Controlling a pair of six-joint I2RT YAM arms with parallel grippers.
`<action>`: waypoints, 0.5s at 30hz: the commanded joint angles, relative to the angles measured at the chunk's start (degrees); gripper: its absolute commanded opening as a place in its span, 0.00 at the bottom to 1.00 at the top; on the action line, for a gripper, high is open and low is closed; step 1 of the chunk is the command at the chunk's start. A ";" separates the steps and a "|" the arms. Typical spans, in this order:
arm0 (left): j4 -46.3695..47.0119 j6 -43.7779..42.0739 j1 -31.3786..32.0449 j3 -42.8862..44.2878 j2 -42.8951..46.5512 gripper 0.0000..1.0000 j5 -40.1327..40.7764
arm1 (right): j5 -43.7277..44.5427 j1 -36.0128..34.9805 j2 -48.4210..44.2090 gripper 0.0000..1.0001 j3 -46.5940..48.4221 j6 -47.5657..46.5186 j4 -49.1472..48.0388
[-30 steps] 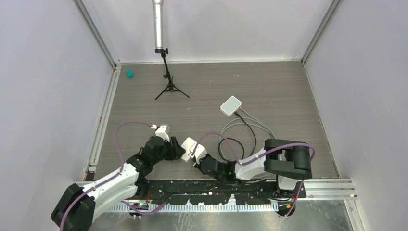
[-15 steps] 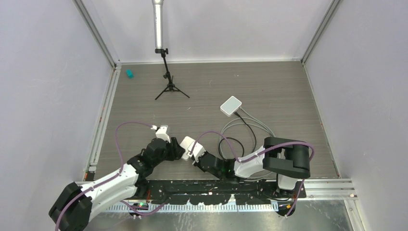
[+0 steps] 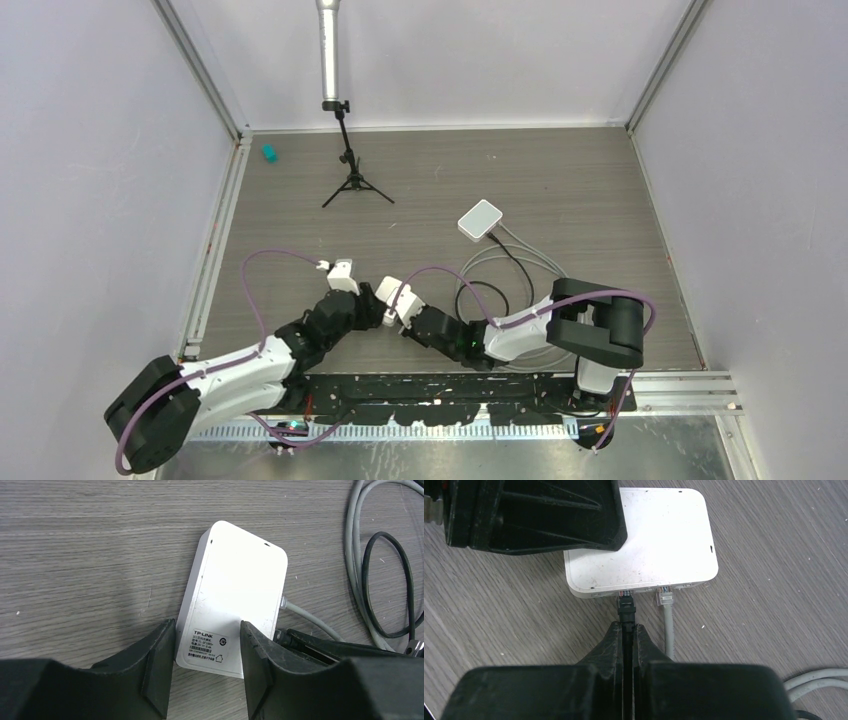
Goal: Insert the plug into the switch port
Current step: Insert the connector into the switch port.
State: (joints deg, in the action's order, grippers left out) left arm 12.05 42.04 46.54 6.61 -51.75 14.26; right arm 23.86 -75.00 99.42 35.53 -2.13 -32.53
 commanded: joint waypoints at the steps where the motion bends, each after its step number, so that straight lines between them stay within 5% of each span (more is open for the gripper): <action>1: 0.85 5.98 6.53 1.09 -1.98 0.48 -26.80 | -11.02 -0.10 2.42 0.01 4.07 0.20 -10.63; 15: -21.82 0.81 6.45 6.86 12.61 0.84 -14.80 | -20.55 -0.08 -5.68 0.00 -4.84 -0.31 0.64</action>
State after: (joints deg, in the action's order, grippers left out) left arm -6.90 40.36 51.18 10.37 -40.64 9.19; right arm 13.15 -74.56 95.46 30.89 -2.81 -34.41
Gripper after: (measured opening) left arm 0.811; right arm 0.075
